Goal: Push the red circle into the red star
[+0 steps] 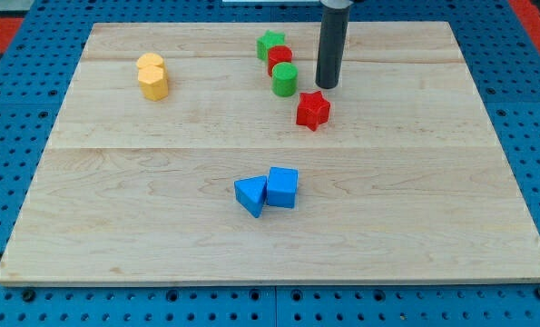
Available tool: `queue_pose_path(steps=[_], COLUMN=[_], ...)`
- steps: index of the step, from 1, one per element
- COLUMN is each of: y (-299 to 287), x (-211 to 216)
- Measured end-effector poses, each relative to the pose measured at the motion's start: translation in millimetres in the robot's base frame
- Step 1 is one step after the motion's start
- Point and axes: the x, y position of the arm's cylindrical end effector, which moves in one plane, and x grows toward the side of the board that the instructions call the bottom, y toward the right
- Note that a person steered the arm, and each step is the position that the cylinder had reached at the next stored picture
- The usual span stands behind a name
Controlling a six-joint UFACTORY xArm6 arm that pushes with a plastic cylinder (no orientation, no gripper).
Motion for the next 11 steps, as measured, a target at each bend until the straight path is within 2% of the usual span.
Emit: queue_pose_path(steps=[1,2,3,4,5,6,7,8,10,11], y=[-4.2,-62.4,-119.2,-141.0,-152.4,-189.1,-182.9,-152.9,-33.4,-6.7], x=[-37.2,-55.1,-32.8,13.1,34.7,55.8,71.7,69.1,69.0,69.5])
